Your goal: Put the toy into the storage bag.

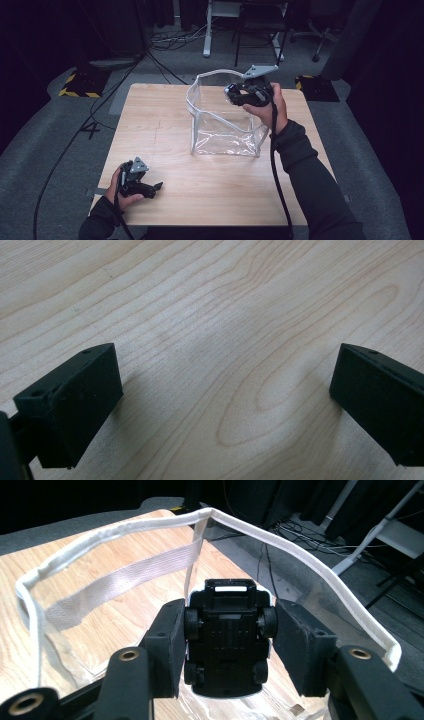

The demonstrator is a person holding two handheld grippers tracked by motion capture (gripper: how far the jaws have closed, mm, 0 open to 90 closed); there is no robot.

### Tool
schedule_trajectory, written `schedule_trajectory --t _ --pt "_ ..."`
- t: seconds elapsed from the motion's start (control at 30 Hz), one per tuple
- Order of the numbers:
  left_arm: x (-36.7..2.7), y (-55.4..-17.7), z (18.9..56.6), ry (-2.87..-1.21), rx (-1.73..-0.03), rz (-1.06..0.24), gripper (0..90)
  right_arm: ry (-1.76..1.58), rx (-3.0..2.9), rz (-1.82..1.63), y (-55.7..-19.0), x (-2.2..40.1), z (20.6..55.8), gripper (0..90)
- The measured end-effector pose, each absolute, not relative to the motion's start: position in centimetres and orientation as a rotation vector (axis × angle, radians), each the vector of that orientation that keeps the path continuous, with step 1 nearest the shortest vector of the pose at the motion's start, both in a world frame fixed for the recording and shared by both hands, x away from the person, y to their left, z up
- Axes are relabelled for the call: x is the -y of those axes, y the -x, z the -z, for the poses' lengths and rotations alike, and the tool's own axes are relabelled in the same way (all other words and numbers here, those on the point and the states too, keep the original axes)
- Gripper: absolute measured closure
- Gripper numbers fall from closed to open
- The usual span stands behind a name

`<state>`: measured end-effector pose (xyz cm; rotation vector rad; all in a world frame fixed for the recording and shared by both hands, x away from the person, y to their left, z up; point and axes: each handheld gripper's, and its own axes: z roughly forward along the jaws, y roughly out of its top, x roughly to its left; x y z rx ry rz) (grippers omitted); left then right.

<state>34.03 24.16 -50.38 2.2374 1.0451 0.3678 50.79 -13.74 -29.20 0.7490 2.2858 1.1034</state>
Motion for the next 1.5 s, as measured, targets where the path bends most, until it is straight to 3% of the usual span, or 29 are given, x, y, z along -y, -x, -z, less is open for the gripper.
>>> schedule_trajectory --t 1.5 --pt "-24.2 -34.0 50.4 -2.236 -1.045 -0.370 0.6 -0.750 -2.381 -0.994 -46.9 17.8 31.3 48.5"
